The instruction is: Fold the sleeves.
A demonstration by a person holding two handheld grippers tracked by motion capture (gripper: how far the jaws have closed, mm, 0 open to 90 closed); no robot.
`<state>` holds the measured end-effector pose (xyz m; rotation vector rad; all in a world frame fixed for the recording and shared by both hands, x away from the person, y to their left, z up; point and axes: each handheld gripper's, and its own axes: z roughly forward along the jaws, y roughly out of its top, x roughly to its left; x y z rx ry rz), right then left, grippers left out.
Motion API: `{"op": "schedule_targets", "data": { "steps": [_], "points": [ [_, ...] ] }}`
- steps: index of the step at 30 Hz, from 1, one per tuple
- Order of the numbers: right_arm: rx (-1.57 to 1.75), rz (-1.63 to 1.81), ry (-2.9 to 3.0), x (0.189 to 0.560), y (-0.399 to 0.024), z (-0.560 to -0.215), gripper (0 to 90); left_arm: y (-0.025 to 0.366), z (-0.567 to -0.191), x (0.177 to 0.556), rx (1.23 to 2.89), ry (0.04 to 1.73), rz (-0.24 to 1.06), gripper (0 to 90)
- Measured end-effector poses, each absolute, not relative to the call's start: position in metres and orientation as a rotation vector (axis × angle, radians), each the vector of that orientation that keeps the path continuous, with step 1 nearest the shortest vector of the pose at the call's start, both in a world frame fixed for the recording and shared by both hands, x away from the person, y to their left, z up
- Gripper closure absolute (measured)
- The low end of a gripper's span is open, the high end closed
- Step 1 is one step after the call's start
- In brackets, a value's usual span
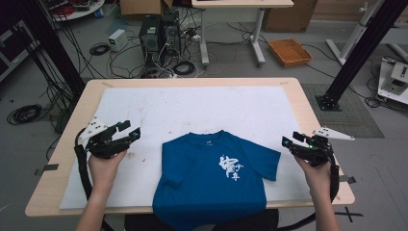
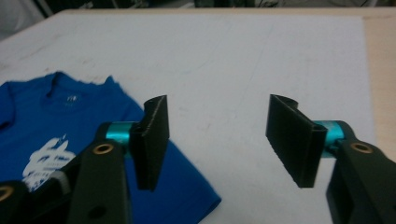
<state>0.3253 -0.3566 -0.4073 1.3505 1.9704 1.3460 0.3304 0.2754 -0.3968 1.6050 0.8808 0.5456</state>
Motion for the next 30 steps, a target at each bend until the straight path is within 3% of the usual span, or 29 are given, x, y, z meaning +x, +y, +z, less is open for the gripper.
{"op": "schedule_targets", "data": {
  "steps": [12, 26, 30],
  "points": [
    [1.488, 1.241, 2.138, 0.335, -0.354, -0.435, 66.7, 0.274, -0.406, 0.336, 1.682, 0.87, 0.512, 42.9],
    [1.544, 1.132, 2.176, 0.342, -0.35, -0.447, 68.0, 0.268, -0.407, 0.336, 1.706, 0.862, 0.481, 42.9],
    [1.517, 1.103, 2.187, 0.341, -0.347, -0.447, 80.8, 0.266, -0.407, 0.336, 1.707, 0.864, 0.479, 42.9]
  ]
}}
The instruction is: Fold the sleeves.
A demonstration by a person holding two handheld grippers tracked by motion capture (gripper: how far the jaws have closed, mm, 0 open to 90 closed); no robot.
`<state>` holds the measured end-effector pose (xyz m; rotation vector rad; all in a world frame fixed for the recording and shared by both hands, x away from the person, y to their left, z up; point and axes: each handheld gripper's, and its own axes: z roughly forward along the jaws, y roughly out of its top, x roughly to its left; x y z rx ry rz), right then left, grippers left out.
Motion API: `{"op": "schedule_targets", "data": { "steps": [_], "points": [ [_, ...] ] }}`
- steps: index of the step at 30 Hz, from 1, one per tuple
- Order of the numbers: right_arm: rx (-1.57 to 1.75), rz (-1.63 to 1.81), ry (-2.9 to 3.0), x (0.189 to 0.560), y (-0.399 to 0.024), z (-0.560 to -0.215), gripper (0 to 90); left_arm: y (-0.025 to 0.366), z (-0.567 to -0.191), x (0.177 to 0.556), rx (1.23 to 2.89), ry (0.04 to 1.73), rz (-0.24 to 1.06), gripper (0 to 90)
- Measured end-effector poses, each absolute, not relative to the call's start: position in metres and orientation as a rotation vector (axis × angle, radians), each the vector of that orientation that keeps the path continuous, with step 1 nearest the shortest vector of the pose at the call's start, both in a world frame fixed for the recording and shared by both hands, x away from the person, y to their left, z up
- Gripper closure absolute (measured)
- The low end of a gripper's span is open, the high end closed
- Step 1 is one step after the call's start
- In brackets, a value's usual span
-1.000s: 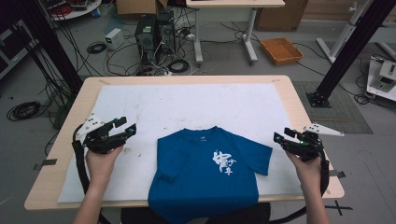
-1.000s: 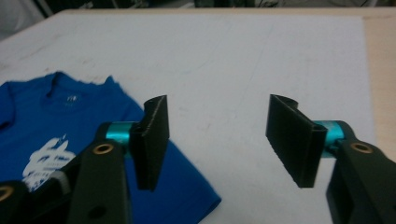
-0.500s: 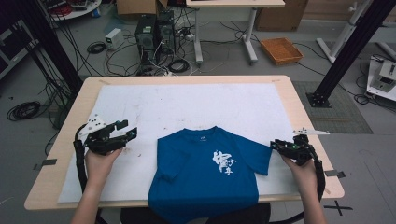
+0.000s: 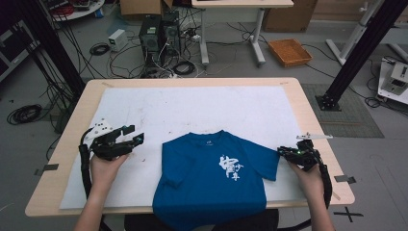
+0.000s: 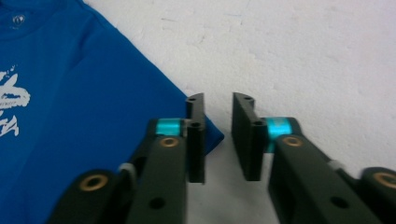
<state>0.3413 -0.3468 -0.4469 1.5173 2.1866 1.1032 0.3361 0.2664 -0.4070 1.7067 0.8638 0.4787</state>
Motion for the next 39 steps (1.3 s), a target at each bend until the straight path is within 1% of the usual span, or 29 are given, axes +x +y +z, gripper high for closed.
{"op": "schedule_targets", "data": {
  "steps": [2, 3, 10, 16, 19, 20, 21, 22, 23, 28, 32, 35, 36, 38, 39],
  "points": [
    [1.493, 1.101, 2.191, 0.34, -0.345, -0.446, 88.2, 0.266, -0.407, 0.336, 1.709, 0.863, 0.48, 42.9],
    [1.485, 1.111, 2.19, 0.34, -0.344, -0.445, 88.8, 0.266, -0.407, 0.336, 1.711, 0.863, 0.479, 42.9],
    [1.435, 1.217, 2.164, 0.331, -0.338, -0.421, 89.4, 0.265, -0.408, 0.337, 1.712, 0.861, 0.473, 42.9],
    [1.41, 1.253, 2.177, 0.323, -0.316, -0.404, 89.4, 0.263, -0.408, 0.338, 1.719, 0.86, 0.46, 42.9],
    [1.344, 1.264, 2.197, 0.316, -0.289, -0.391, 89.4, 0.262, -0.408, 0.339, 1.712, 0.857, 0.455, 42.9],
    [1.344, 1.264, 2.197, 0.316, -0.289, -0.391, 89.4, 0.262, -0.408, 0.339, 1.712, 0.857, 0.455, 42.9],
    [1.307, 1.272, 2.202, 0.313, -0.272, -0.384, 89.3, 0.261, -0.408, 0.339, 1.708, 0.86, 0.452, 42.8],
    [1.307, 1.272, 2.202, 0.313, -0.272, -0.384, 89.3, 0.261, -0.408, 0.339, 1.709, 0.857, 0.45, 42.8],
    [1.267, 1.273, 2.212, 0.31, -0.255, -0.38, 89.3, 0.261, -0.408, 0.339, 1.71, 0.857, 0.448, 42.9],
    [1.211, 1.251, 2.259, 0.308, -0.215, -0.38, 89.3, 0.257, -0.408, 0.338, 1.705, 0.849, 0.437, 42.9],
    [1.167, 1.217, 2.298, 0.312, -0.185, -0.387, 89.1, 0.253, -0.408, 0.339, 1.714, 0.847, 0.423, 42.9],
    [1.149, 1.215, 2.309, 0.314, -0.175, -0.392, 87.3, 0.25, -0.409, 0.339, 1.723, 0.84, 0.418, 42.8],
    [1.137, 1.221, 2.306, 0.314, -0.174, -0.393, 83.7, 0.25, -0.409, 0.339, 1.727, 0.838, 0.416, 42.9],
    [1.125, 1.24, 2.295, 0.314, -0.176, -0.392, 80.0, 0.248, -0.409, 0.339, 1.729, 0.833, 0.412, 42.9],
    [1.131, 1.245, 2.285, 0.314, -0.179, -0.391, 73.1, 0.247, -0.409, 0.339, 1.728, 0.833, 0.414, 42.9]
  ]
}}
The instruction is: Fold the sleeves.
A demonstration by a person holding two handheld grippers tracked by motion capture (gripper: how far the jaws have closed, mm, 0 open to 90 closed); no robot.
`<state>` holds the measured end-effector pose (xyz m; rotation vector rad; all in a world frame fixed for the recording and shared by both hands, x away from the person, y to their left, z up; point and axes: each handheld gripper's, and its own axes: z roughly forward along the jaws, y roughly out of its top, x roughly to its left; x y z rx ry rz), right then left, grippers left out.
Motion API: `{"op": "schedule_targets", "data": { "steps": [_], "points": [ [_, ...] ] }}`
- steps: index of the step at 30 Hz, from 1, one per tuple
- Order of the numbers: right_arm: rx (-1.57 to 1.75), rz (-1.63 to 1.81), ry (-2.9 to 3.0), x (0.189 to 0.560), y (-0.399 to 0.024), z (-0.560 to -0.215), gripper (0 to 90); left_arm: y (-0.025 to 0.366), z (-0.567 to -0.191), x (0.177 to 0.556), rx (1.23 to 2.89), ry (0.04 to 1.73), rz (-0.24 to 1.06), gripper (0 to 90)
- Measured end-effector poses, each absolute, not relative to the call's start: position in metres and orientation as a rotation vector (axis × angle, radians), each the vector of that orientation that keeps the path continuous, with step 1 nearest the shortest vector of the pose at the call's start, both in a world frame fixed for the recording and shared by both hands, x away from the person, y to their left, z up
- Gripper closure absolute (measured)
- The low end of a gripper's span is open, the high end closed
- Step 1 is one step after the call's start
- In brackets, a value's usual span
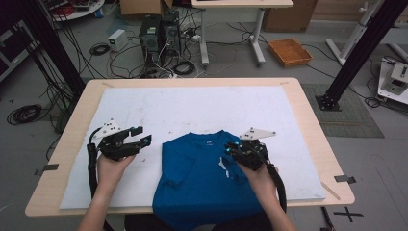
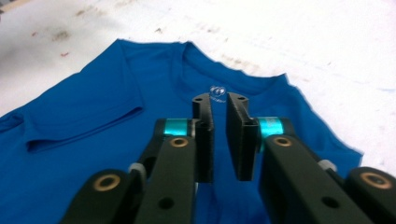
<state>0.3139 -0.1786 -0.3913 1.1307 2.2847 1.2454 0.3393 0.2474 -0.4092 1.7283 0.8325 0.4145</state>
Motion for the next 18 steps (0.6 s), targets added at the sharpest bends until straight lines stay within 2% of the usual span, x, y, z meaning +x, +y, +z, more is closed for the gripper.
{"op": "schedule_targets", "data": {
  "steps": [3, 4, 10, 18],
  "points": [
    [1.136, 1.3, 2.251, 0.315, -0.195, -0.388, 69.5, 0.245, -0.409, 0.339, 1.734, 0.826, 0.416, 42.9],
    [1.15, 1.313, 2.229, 0.316, -0.202, -0.387, 64.8, 0.244, -0.409, 0.339, 1.732, 0.827, 0.413, 42.9],
    [1.229, 1.43, 2.107, 0.323, -0.251, -0.383, 50.9, 0.238, -0.407, 0.338, 1.754, 0.816, 0.422, 41.6],
    [1.253, 1.482, 2.018, 0.327, -0.288, -0.385, 43.2, 0.227, -0.403, 0.335, 1.785, 0.793, 0.447, 40.5]
  ]
}}
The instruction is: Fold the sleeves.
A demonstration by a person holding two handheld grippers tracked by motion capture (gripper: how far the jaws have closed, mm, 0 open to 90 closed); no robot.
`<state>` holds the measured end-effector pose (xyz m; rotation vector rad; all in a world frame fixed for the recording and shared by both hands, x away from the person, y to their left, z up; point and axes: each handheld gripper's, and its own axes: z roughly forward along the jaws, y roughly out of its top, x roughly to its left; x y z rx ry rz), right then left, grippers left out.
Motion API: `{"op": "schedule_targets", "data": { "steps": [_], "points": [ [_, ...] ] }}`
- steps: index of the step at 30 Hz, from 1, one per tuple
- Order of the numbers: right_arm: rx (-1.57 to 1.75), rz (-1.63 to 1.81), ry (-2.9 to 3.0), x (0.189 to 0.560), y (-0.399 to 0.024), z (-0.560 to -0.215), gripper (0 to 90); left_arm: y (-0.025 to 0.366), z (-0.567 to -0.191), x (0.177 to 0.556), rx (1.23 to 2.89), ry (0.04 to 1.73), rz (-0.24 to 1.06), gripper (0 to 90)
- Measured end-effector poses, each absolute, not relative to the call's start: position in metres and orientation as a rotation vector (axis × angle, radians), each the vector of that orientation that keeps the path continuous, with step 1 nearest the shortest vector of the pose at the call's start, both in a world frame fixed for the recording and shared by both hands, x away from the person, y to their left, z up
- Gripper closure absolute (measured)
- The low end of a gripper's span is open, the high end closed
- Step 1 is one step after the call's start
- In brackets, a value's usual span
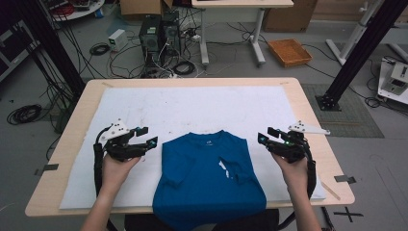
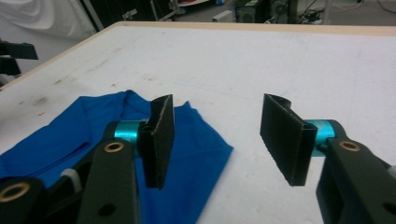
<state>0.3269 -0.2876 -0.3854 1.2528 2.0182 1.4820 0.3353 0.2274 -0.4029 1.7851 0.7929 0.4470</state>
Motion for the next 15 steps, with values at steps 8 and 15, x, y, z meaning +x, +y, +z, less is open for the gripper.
{"op": "schedule_targets", "data": {
  "steps": [8, 15],
  "points": [
    [1.273, 1.433, 1.982, 0.332, -0.305, -0.392, 35.2, 0.217, -0.405, 0.334, 1.814, 0.765, 0.491, 37.9],
    [1.337, 1.425, 1.946, 0.336, -0.319, -0.397, 29.9, 0.212, -0.411, 0.337, 1.828, 0.749, 0.498, 35.4]
  ]
}}
